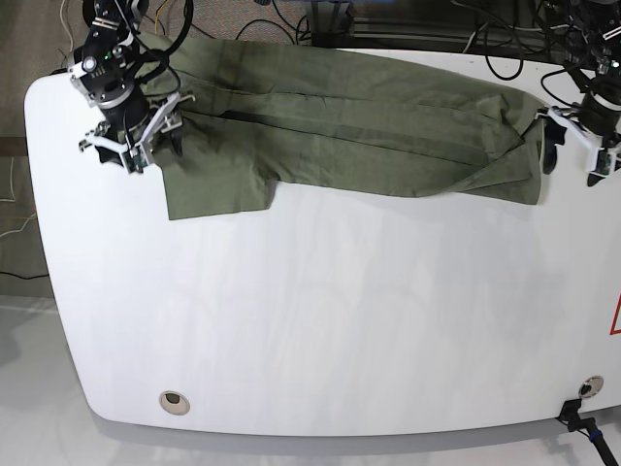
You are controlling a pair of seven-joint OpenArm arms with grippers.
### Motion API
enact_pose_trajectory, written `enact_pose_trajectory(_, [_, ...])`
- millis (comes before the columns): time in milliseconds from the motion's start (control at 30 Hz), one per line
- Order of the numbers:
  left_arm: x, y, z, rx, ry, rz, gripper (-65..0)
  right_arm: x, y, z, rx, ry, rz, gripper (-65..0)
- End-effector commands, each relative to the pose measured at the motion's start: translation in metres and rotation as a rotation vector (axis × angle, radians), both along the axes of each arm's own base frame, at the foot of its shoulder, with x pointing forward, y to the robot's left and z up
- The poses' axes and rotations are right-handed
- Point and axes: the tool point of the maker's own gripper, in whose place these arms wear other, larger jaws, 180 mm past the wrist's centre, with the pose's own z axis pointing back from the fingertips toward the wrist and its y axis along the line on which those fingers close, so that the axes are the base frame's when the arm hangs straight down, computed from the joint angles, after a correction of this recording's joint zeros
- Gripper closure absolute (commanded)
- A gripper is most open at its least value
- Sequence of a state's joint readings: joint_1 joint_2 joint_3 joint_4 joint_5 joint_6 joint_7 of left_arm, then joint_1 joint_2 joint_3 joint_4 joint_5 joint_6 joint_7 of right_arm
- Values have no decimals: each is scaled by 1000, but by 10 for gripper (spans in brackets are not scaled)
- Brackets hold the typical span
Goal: Fold the T-shirt properly
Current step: 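Lift the hem edge with both grippers and fold it toward the collar fold, then lower the folded hem onto the shirt and release both grippers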
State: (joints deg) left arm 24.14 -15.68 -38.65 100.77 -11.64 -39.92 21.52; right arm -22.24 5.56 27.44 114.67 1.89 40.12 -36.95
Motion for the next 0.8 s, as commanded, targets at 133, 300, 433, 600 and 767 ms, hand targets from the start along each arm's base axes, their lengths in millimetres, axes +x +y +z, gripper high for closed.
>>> enact_pose_trajectory(133, [6,-35,-4,-78,-31,-47,-461,31,6,31,34,-130,16,-387])
enact_pose_trajectory(300, [9,-73,-7,-139,-48,-95,-461,32,39,33,181,-154,45,-386])
enact_pose_trajectory(433, [7,-89,-11,-164,-40,-118,-461,4,75,10,250,-63,97,-383])
enact_pose_trajectory(600, [7,-102,-14,-182,-32,-150,-427,-24,86,-2,314,-28,68,-259])
enact_pose_trajectory(767, [8,-103,-14,-183,-33,-151,0,-31,90,-5,335,-22,56,0])
